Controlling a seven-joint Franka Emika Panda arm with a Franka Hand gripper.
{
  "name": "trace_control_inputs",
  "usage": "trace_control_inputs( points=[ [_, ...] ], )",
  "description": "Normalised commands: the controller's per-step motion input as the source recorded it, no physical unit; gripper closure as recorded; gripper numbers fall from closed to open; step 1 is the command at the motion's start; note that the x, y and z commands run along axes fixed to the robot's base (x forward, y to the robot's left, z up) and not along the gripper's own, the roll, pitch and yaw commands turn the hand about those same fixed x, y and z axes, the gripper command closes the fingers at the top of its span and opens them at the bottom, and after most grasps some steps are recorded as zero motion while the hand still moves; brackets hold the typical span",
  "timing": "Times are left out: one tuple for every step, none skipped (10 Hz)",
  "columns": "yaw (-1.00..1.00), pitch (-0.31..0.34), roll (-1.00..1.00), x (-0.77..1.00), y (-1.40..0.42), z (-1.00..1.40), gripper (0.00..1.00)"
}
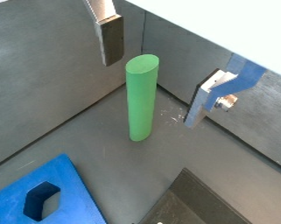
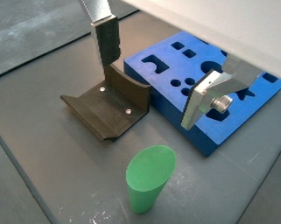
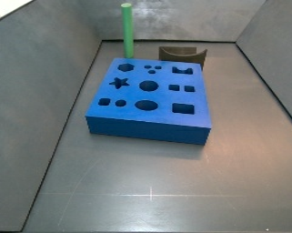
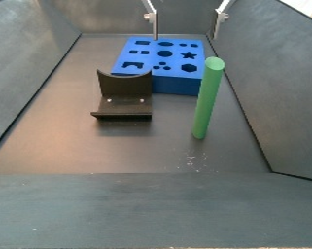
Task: Pick up the oval object. Move up. Move to above the board. Insert the oval object.
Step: Pick up the oval object.
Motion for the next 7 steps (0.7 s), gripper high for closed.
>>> trace_control_inputs(
  points=[
    [0.0,-0.01,0.0,0.0,0.0,0.0,0.0],
    [0.01,0.0,0.0,0.0,0.07,0.0,0.0],
    [0.0,0.0,0.0,-0.12,0.28,0.0,0.0],
    [0.0,0.0,-0.04,-0.54,0.44,-0.09,0.0],
    [-0.03,0.0,-0.01,-0.56,0.43,-0.16,0.0],
    [0.0,0.0,-0.02,-0.38,0.44,-0.19,0.0],
    [0.0,0.0,0.0,-0.37,0.33,-0.21,0.0]
  ],
)
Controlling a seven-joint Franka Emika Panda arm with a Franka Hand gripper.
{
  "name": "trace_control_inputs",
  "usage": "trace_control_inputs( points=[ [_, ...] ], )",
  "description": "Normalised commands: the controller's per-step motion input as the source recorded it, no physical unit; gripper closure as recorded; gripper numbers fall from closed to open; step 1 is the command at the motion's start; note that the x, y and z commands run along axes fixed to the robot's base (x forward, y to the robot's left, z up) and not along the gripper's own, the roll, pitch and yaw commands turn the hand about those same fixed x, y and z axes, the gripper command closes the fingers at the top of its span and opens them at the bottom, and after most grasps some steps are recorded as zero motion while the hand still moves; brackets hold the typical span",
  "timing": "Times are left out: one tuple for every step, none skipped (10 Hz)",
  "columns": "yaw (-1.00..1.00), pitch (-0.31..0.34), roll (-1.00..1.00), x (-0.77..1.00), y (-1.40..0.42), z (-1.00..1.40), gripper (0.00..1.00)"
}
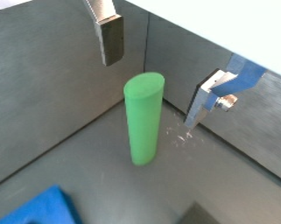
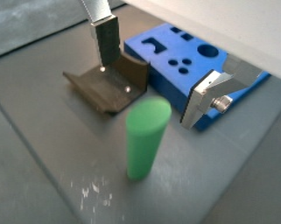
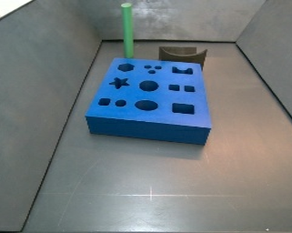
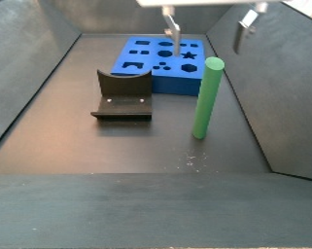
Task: Pick up the oval object. Move up. Move to above the board. Insert the oval object.
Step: Pick up the oval object.
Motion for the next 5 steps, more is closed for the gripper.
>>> trace_control_inputs(
  points=[
    [0.0,0.0,0.0,-0.18,0.22,-0.34,0.0],
    [0.0,-0.071,0.0,0.0,0.04,-0.52,0.0],
    [0.0,-0.166,0.0,0.0,0.0,-0.73,0.0],
    [0.0,-0.164,0.06,0.0,-0.09,-0.85,0.0],
    [-0.03,-0.02,0.0,-0.01,0.0,-0.03,0.0]
  ],
)
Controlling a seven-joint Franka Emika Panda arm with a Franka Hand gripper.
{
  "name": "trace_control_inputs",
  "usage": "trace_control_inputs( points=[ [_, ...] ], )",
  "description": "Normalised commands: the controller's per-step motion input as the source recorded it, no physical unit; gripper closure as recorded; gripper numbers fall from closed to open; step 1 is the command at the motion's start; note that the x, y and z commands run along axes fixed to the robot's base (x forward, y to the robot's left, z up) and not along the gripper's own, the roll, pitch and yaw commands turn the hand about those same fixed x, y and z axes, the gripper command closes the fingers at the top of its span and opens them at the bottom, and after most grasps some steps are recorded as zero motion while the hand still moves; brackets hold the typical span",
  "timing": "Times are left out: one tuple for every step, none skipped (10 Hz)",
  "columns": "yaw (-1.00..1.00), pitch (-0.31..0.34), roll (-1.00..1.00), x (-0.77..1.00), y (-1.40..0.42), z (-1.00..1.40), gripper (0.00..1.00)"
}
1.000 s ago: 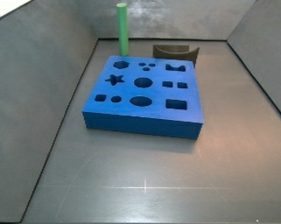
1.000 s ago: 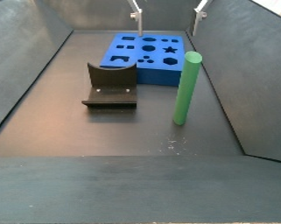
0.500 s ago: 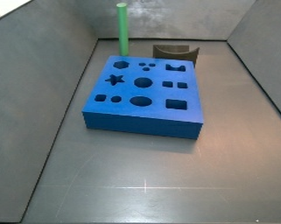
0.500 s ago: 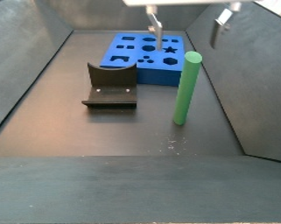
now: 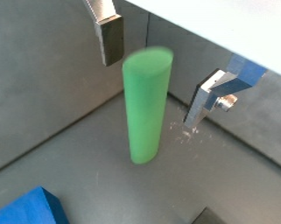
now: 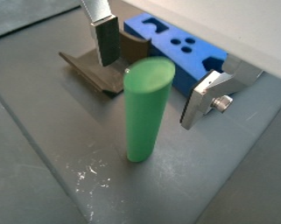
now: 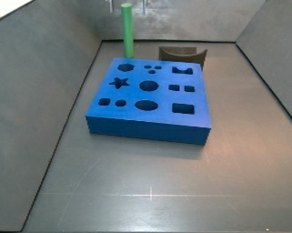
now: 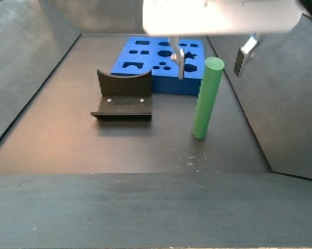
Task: Pick up the oval object. Move up. Move to above the board. Insert the oval object.
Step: Pick up the oval object.
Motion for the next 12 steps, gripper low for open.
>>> trace_control_inputs(
  points=[
    [0.0,0.0,0.0,0.0,0.0,0.0,1.0],
    [0.0,0.0,0.0,0.0,0.0,0.0,1.0],
    [0.0,0.0,0.0,0.0,0.0,0.0,1.0],
    [0.0,0.0,0.0,0.0,0.0,0.0,1.0],
    [0.0,0.0,0.0,0.0,0.0,0.0,1.0],
    [0.0,0.0,0.0,0.0,0.0,0.0,1.0],
    [0.0,0.0,0.0,0.0,0.0,0.0,1.0],
    [0.0,0.0,0.0,0.0,0.0,0.0,1.0],
    [0.0,0.0,0.0,0.0,0.0,0.0,1.0],
    [0.0,0.0,0.0,0.0,0.0,0.0,1.0],
    [0.0,0.0,0.0,0.0,0.0,0.0,1.0],
    [0.0,0.0,0.0,0.0,0.0,0.0,1.0]
  ],
)
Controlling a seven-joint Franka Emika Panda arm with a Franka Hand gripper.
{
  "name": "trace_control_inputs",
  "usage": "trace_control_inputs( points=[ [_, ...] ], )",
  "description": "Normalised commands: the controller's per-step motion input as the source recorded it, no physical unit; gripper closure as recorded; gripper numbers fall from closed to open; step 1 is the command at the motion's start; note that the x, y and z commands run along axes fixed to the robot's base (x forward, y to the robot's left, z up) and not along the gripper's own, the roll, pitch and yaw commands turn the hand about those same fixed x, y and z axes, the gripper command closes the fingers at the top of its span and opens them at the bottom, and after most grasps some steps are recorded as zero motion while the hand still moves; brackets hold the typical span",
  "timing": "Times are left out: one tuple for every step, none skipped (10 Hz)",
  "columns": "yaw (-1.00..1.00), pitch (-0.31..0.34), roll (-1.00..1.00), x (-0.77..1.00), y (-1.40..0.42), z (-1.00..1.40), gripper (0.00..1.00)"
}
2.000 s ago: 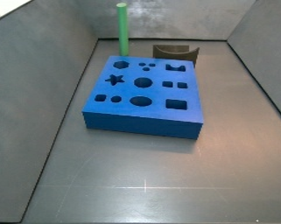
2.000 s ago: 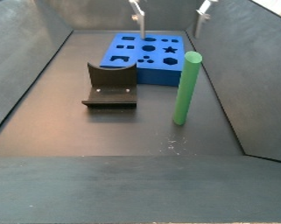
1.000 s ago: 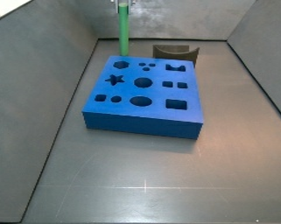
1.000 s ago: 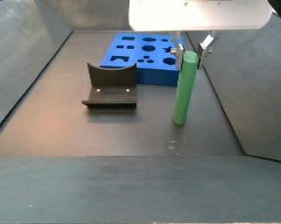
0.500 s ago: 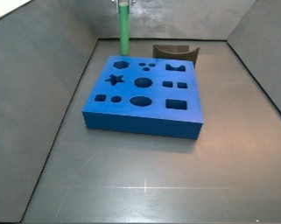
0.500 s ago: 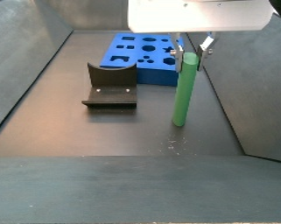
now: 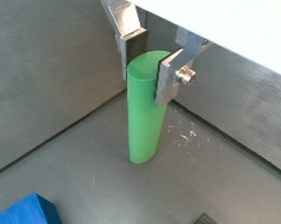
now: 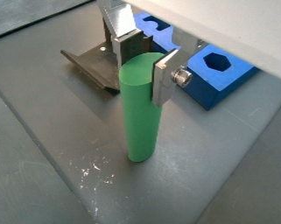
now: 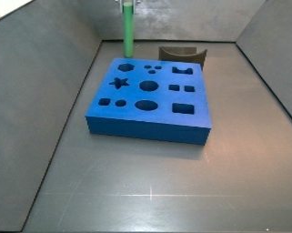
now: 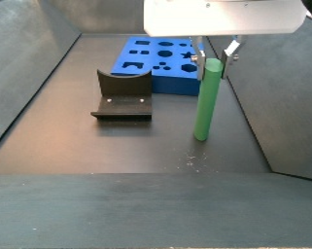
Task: Pick up the oval object. Move up. Move to above the board. Insert the oval object.
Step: Pick up the oval object, then move up.
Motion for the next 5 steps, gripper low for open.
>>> trace_control_inputs(
  points=[
    [0.0,0.0,0.0,0.0,0.0,0.0,1.0],
    [0.0,0.0,0.0,0.0,0.0,0.83,1.0],
    [0.02,0.01,0.0,-0.02,0.05,0.82,1.0],
    [0.02,0.047,0.01,-0.04,0.05,0.68,1.0],
    [0.0,0.062,0.02,-0.03,0.03,0.54,1.0]
  ],
)
